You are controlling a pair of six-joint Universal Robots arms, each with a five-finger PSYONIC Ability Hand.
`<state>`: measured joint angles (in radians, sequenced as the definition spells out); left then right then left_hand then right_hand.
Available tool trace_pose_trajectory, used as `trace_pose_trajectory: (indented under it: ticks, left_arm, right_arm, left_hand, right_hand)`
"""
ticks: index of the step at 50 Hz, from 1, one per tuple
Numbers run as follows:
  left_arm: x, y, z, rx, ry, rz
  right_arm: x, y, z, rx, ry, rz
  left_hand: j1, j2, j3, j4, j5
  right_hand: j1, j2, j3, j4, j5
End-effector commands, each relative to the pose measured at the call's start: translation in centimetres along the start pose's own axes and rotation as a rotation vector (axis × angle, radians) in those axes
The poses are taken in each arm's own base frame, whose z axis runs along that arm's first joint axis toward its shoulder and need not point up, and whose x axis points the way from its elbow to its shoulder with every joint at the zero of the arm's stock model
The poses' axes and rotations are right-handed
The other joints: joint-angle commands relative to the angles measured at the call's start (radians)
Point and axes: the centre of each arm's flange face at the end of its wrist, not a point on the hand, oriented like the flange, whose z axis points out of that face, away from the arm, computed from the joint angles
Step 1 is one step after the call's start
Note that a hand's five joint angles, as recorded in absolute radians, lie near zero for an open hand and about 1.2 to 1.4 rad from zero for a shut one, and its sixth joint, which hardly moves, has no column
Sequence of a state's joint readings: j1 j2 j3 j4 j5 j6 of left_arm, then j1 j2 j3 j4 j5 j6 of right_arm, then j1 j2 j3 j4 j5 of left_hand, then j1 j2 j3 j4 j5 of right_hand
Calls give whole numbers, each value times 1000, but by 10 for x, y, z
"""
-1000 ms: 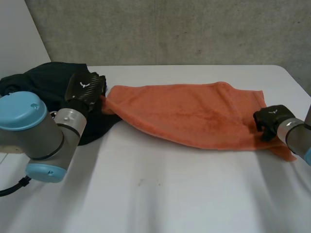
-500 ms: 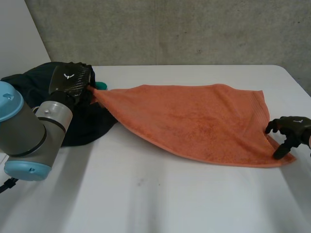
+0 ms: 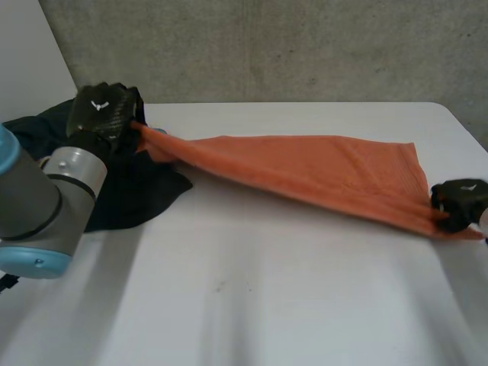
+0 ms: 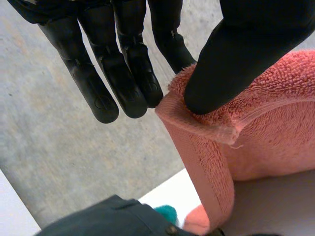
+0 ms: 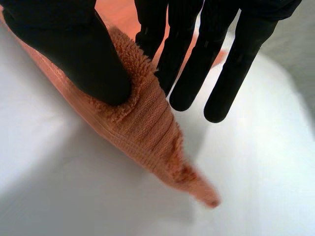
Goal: Fold the laundry.
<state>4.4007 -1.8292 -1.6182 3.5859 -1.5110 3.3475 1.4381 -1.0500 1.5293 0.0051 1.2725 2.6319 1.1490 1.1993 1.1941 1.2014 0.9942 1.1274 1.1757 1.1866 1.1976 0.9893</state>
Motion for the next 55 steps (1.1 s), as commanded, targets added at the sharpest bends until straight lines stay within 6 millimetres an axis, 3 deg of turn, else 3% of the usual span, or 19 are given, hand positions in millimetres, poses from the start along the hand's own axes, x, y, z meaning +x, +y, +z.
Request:
trace_pose_trajectory:
  ticks: [1, 3, 9, 14, 16, 20, 21, 24, 25, 28, 32, 33, 34, 37, 38, 42, 45, 48, 55]
  left_arm:
    - [-19, -61, -22, 66, -34, 14]
    - [-25, -81, -31, 69, -40, 21]
    - [-26, -112, -59, 1, 14, 29]
    - [-20, -101, -68, -112, 74, 72]
    - [-18, -92, -67, -142, 85, 99]
    - [-9, -49, -54, -274, 135, 178]
    - [-5, -31, -46, -318, 160, 213]
    - [-2, -7, -31, -373, 180, 248]
    - [0, 3, -15, -372, 175, 266]
    - [2, 7, 10, -323, 146, 279]
    - [2, -14, 55, -115, 63, 295]
    - [-3, -32, 73, 9, 8, 299]
    - [-6, -43, 81, 77, -24, 297]
    - [-12, -85, 99, 337, -113, 274]
    - [-16, -95, 102, 405, -138, 269]
    - [-26, -141, 103, 685, -232, 234]
    - [-25, -150, 100, 730, -253, 215]
    - [-27, -147, 100, 709, -270, 204]
    - [-21, -99, 99, 535, -228, 207]
  right_arm:
    - [29, -90, -83, 152, 176, -147]
    - [33, -109, -110, 146, 189, -247]
    - [40, -125, -140, 89, 210, -381]
    - [40, -136, -157, 110, 244, -434]
    - [37, -129, -150, 83, 222, -437]
    - [17, -109, -122, -10, 129, -466]
    - [14, -104, -115, -37, 119, -475]
    - [9, -86, -89, -138, 106, -492]
    - [7, -84, -84, -151, 109, -494]
    - [17, -84, -61, -162, 172, -492]
    - [22, -113, -37, -3, 288, -477]
    - [25, -125, -34, 56, 323, -459]
    - [31, -150, -34, 184, 398, -403]
    - [43, -187, -39, 399, 499, -291]
    - [51, -206, -45, 546, 553, -212]
    - [66, -243, -74, 839, 652, -106]
    - [64, -246, -82, 880, 660, -111]
    - [58, -239, -78, 856, 629, -119]
    - [37, -199, -37, 663, 455, -152]
  left_hand:
    - [247, 197, 202, 195, 227]
    - [247, 197, 202, 195, 227]
    - [247, 197, 202, 195, 227]
    - [247, 197, 202, 195, 227]
    - [247, 197, 202, 195, 227]
    - [247, 197, 202, 195, 227]
    - [247, 197, 202, 195, 227]
    - [247, 197, 202, 195, 227]
    - [247, 197, 202, 195, 227]
    - [247, 197, 202, 195, 227]
    - [247, 197, 202, 195, 227]
    - [247, 197, 202, 195, 227]
    - [247, 197, 202, 195, 227]
    - [247, 197, 202, 195, 227]
    - [247, 197, 202, 195, 227]
    - [247, 197, 202, 195, 227]
    - [247, 197, 202, 195, 227]
    - [247, 197, 202, 195, 227]
    - [247, 197, 202, 195, 227]
  right_hand:
    - [269, 221, 210, 199, 232]
    - [269, 221, 210, 199, 232]
    - [269, 221, 210, 199, 232]
    - [269, 221, 210, 199, 232]
    - [269, 221, 210, 199, 232]
    - [269, 221, 210, 199, 232]
    - [269, 221, 210, 199, 232]
    - [269, 221, 210, 199, 232]
    - [269, 221, 210, 199, 232]
    - [269, 221, 210, 199, 232]
    - [269, 221, 210, 199, 232]
    - [269, 221, 210, 199, 232]
    - [269, 221, 210, 199, 232]
    - [269, 221, 210, 199, 232]
    - [269, 221, 210, 199, 232]
    - [269, 221, 210, 199, 232]
    - [269, 221, 210, 199, 232]
    - [269, 221, 210, 199, 232]
    - [269, 221, 210, 199, 232]
